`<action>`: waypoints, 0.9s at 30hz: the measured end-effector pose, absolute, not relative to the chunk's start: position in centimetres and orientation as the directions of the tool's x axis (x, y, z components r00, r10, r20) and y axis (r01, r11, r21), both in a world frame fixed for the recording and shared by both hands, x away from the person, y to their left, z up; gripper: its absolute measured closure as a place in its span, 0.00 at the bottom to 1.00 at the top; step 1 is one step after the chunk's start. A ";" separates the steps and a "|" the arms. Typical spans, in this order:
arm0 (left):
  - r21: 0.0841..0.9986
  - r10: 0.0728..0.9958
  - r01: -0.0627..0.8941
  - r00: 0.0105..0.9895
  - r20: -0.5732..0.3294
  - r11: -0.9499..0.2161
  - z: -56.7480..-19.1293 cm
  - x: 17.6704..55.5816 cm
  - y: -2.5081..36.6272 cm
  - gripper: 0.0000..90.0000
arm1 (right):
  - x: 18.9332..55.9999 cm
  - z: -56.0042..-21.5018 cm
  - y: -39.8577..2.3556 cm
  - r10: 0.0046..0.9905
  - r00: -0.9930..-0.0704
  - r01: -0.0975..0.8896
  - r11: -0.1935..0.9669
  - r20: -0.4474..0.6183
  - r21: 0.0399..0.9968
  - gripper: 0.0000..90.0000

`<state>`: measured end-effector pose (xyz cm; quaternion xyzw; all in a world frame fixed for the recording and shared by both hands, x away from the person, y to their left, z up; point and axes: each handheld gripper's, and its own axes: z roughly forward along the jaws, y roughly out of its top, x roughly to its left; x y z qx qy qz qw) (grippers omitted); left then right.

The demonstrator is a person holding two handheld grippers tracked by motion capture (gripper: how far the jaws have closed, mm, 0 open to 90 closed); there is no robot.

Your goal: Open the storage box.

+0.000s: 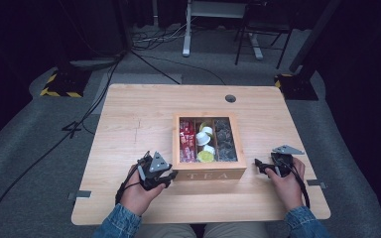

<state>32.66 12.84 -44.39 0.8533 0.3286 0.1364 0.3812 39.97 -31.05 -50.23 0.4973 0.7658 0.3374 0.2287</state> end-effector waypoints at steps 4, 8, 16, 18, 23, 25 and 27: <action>0.738 0.666 0.459 0.746 -0.016 -0.496 -44.3 32.7 12.8 0.73 | 39.0 -48.7 -30.9 0.878 -0.471 0.562 0.375 -0.088 0.737 0.37; 0.739 0.669 0.462 0.743 -0.019 -0.491 -44.1 32.7 12.8 0.74 | 37.7 -46.4 -30.8 0.832 -0.553 0.519 0.391 -0.050 0.761 0.39; 0.736 0.670 0.466 0.742 -0.023 -0.491 -43.1 32.9 12.7 0.74 | 35.7 -44.0 -29.0 0.703 -0.711 0.442 0.440 0.006 0.782 0.43; 0.741 0.669 0.468 0.742 -0.035 -0.481 -43.0 33.0 12.9 0.74 | 35.3 -43.8 -28.2 0.673 -0.739 0.422 0.454 0.008 0.785 0.45; 0.739 0.668 0.474 0.743 -0.043 -0.480 -42.9 33.1 12.8 0.73 | 35.5 -43.8 -27.3 0.668 -0.744 0.408 0.437 0.014 0.801 0.45; 0.741 0.667 0.472 0.744 -0.044 -0.478 -42.9 33.1 12.7 0.73 | 35.6 -43.7 -26.7 0.671 -0.741 0.396 0.433 0.003 0.810 0.45; 0.745 0.668 0.468 0.743 -0.041 -0.475 -43.0 33.1 12.7 0.73 | 35.7 -43.7 -26.4 0.668 -0.744 0.389 0.437 -0.003 0.811 0.46</action>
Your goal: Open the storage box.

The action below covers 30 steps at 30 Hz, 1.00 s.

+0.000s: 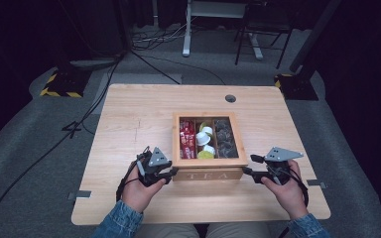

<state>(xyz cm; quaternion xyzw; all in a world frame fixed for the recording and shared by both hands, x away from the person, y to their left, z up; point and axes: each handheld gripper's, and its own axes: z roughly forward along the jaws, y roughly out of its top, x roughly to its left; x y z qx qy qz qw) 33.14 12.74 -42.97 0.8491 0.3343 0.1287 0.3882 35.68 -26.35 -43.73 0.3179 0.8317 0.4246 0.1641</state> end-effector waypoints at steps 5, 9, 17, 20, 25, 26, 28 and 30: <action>0.748 0.670 0.466 0.741 -0.039 -0.472 -43.0 33.2 12.7 0.73 | 35.8 -43.8 -25.7 0.663 -0.748 0.378 0.441 -0.012 0.814 0.47; 0.768 0.676 0.454 0.736 -0.037 -0.452 -43.2 33.2 12.6 0.73 | 35.9 -43.8 -25.5 0.691 -0.721 0.364 0.441 -0.052 0.820 0.37; 0.817 0.695 0.420 0.718 -0.032 -0.396 -43.5 33.1 12.5 0.67 | 35.9 -43.5 -25.6 0.699 -0.711 0.330 0.427 -0.076 0.842 0.34; 0.800 0.722 0.457 0.691 -0.044 -0.389 -43.2 33.0 13.2 0.63 | 35.9 -42.9 -25.4 0.694 -0.713 0.325 0.452 -0.098 0.831 0.34; 0.794 0.745 0.479 0.665 -0.050 -0.374 -42.8 33.1 14.5 0.58 | 36.2 -42.3 -25.5 0.690 -0.719 0.328 0.442 -0.083 0.835 0.34; 0.794 0.750 0.481 0.660 -0.048 -0.372 -42.8 33.1 14.8 0.56 | 36.3 -42.1 -25.6 0.688 -0.721 0.329 0.439 -0.078 0.836 0.34; 0.792 0.763 0.483 0.646 -0.034 -0.374 -42.7 33.3 15.4 0.55 | 36.4 -41.6 -25.6 0.685 -0.725 0.326 0.439 -0.077 0.837 0.34; 0.773 0.785 0.496 0.619 0.005 -0.395 -43.0 33.5 16.5 0.51 | 36.6 -40.7 -25.6 0.678 -0.729 0.304 0.446 -0.096 0.842 0.35</action>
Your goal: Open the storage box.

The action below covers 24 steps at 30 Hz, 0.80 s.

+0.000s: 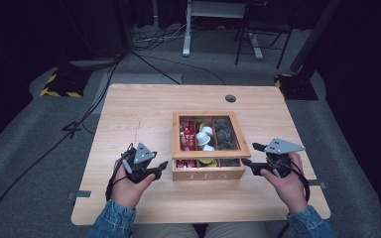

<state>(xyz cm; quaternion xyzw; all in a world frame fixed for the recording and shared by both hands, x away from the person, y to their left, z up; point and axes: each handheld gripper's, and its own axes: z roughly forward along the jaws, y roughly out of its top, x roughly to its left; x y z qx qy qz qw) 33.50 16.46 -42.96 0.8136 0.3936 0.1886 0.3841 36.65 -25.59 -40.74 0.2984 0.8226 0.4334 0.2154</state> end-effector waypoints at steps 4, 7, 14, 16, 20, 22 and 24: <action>0.742 0.813 0.539 0.582 0.014 -0.399 -43.9 33.5 18.0 0.46 | 37.0 -39.8 -25.6 0.667 -0.737 0.290 0.457 -0.108 0.841 0.36; 0.726 0.825 0.564 0.565 0.010 -0.395 -44.9 33.4 19.2 0.40 | 37.5 -38.6 -25.6 0.652 -0.751 0.278 0.462 -0.110 0.842 0.36; 0.714 0.845 0.592 0.535 -0.003 -0.373 -47.0 32.6 21.6 0.35 | 39.7 -36.0 -25.5 0.624 -0.776 0.239 0.431 -0.096 0.870 0.40; 0.713 0.850 0.594 0.527 0.003 -0.371 -47.5 32.5 22.4 0.35 | 40.4 -35.5 -25.5 0.619 -0.781 0.229 0.411 -0.086 0.883 0.41; 0.708 0.870 0.618 0.493 -0.009 -0.343 -48.2 32.1 23.5 0.35 | 41.7 -35.0 -25.4 0.617 -0.786 0.240 0.376 -0.049 0.895 0.42; 0.703 0.884 0.633 0.468 -0.014 -0.324 -48.6 31.7 24.4 0.35 | 42.8 -34.6 -25.1 0.611 -0.790 0.239 0.367 -0.039 0.899 0.45; 0.703 0.889 0.637 0.457 -0.014 -0.316 -48.8 31.6 24.6 0.35 | 43.2 -34.5 -24.9 0.610 -0.791 0.239 0.369 -0.040 0.898 0.46</action>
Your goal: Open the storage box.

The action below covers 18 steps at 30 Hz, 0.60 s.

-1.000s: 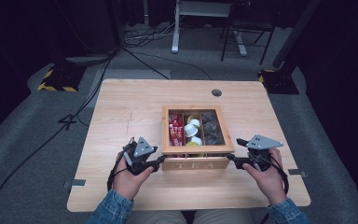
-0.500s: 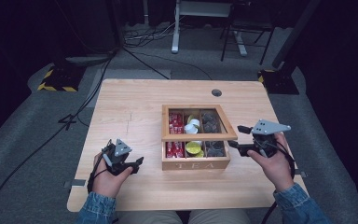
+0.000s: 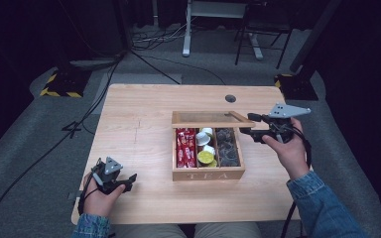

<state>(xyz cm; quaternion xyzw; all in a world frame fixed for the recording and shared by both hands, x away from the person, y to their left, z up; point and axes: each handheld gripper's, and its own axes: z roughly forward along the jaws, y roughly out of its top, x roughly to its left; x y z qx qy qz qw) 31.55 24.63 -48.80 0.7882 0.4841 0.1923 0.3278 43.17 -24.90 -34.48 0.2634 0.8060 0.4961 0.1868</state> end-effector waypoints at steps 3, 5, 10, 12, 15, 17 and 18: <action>0.699 0.895 0.643 0.447 -0.009 -0.314 -49.1 31.3 25.1 0.35 | 44.5 -33.7 -24.3 0.608 -0.792 0.219 0.373 -0.059 0.902 0.48; 0.705 0.899 0.642 0.437 -0.014 -0.301 -49.2 31.1 25.3 0.35 | 45.2 -33.3 -24.1 0.611 -0.790 0.218 0.370 -0.060 0.903 0.49; 0.710 0.905 0.644 0.425 -0.019 -0.287 -49.3 30.9 25.8 0.35 | 47.4 -32.3 -23.0 0.597 -0.801 0.224 0.354 -0.035 0.908 0.51; 0.712 0.907 0.643 0.422 -0.023 -0.281 -49.3 31.0 25.9 0.35 | 48.0 -32.0 -22.7 0.602 -0.797 0.215 0.353 -0.045 0.910 0.50; 0.715 0.908 0.641 0.418 -0.021 -0.279 -49.3 31.1 26.0 0.35 | 48.8 -31.8 -22.5 0.621 -0.783 0.210 0.326 -0.041 0.922 0.49; 0.719 0.910 0.639 0.415 -0.021 -0.274 -49.4 31.2 25.9 0.35 | 49.5 -31.8 -22.5 0.629 -0.777 0.215 0.300 -0.024 0.929 0.49; 0.719 0.910 0.639 0.415 -0.021 -0.274 -49.4 31.2 25.9 0.35 | 49.9 -31.7 -22.5 0.631 -0.775 0.215 0.297 -0.022 0.930 0.49</action>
